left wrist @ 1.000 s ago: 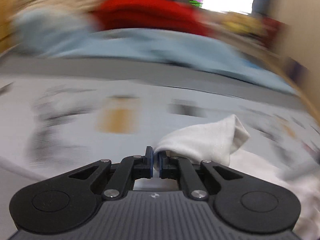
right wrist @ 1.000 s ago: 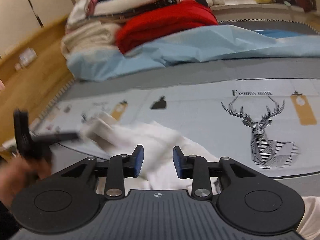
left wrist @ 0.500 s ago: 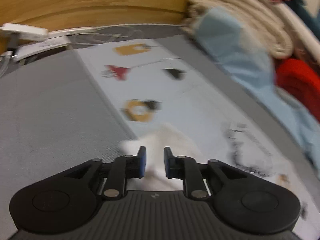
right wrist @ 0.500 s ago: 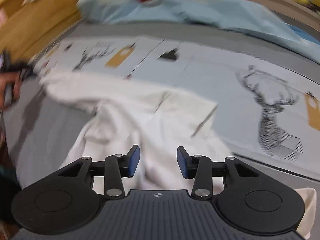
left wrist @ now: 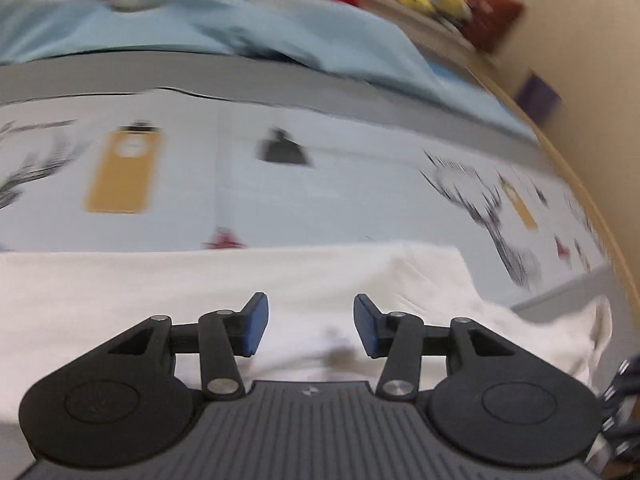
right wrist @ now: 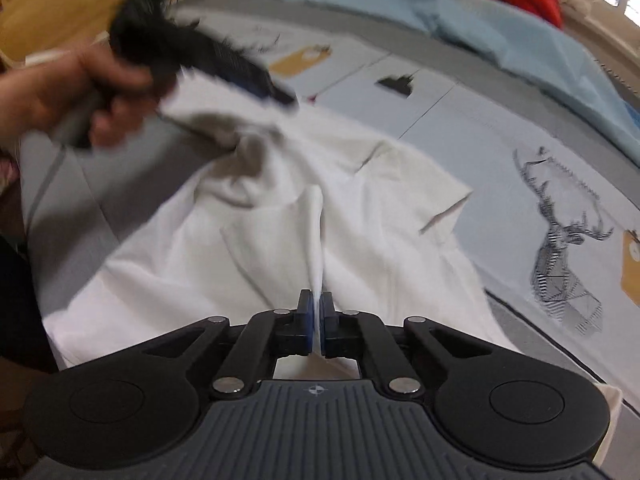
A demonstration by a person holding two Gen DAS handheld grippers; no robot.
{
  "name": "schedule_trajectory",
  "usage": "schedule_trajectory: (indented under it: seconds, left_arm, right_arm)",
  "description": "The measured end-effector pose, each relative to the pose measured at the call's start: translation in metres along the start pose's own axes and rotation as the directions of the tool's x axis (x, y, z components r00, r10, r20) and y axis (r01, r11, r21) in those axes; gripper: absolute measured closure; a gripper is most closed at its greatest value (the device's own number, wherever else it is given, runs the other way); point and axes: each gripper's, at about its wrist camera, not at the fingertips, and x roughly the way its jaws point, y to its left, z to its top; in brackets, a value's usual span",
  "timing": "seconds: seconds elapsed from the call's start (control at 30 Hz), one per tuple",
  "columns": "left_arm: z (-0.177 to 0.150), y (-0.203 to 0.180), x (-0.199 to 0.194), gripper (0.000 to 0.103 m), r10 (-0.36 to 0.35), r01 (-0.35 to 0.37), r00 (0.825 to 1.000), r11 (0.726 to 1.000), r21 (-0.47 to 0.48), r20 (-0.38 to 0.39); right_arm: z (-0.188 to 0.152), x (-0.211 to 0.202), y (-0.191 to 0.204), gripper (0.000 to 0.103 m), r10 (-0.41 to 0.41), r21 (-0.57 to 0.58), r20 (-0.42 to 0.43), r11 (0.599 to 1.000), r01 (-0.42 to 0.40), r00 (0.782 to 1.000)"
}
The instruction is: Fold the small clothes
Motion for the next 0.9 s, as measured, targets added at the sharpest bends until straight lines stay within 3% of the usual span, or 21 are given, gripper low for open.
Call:
schedule_trajectory:
  seconds: [0.2,0.27,0.33,0.37,0.4,0.5,0.53,0.6,0.77,0.9]
  left_arm:
    - [0.000,-0.042,0.037,0.048,0.027,-0.024,0.999,0.997,0.070,-0.038]
    - [0.002,-0.047,0.052,0.048,0.053,-0.047,0.997,0.995,0.093,-0.060]
    - [0.001,-0.048,0.067,0.049,0.093,-0.081,0.991,0.989,0.122,-0.096]
    - [-0.001,-0.051,0.068,0.061,0.101,-0.089,0.992,0.985,0.148,-0.078]
    - [-0.002,-0.052,0.067,0.098,0.089,-0.077,0.994,0.982,0.175,-0.066]
    - [0.003,-0.048,0.065,0.101,0.127,-0.112,0.989,0.976,0.189,-0.073]
    - [0.004,-0.041,0.061,0.101,0.149,-0.136,0.987,0.975,0.176,-0.064]
    - [0.010,-0.021,0.054,0.102,0.183,-0.175,0.981,0.976,0.130,-0.057]
    - [0.022,0.031,0.032,0.102,0.323,-0.324,0.946,0.945,-0.042,-0.034]
    - [0.032,0.043,0.014,0.099,0.265,-0.263,0.964,0.958,-0.116,-0.004]
  right_arm:
    - [-0.021,-0.046,-0.051,0.102,-0.074,0.159,0.127,0.986,0.053,0.989]
    - [-0.031,-0.067,-0.075,0.103,-0.153,0.246,0.190,0.964,0.103,0.970]
    - [-0.044,-0.090,-0.110,0.103,-0.256,0.391,0.234,0.908,0.151,0.938]
    - [-0.053,-0.101,-0.127,0.103,-0.304,0.464,0.251,0.871,0.161,0.919]
    - [-0.063,-0.113,-0.144,0.103,-0.367,0.542,0.264,0.821,0.177,0.892]
    - [-0.087,-0.137,-0.178,0.103,-0.481,0.685,0.277,0.706,0.179,0.832]
    - [-0.091,-0.139,-0.183,0.103,-0.485,0.701,0.282,0.693,0.167,0.828]
    - [-0.089,-0.134,-0.184,0.103,-0.433,0.689,0.295,0.714,0.124,0.852]
    - [-0.050,-0.092,-0.130,0.099,-0.297,0.491,0.305,0.863,0.118,0.905]
    - [-0.016,-0.055,-0.076,0.090,-0.201,0.314,0.267,0.943,0.112,0.943]
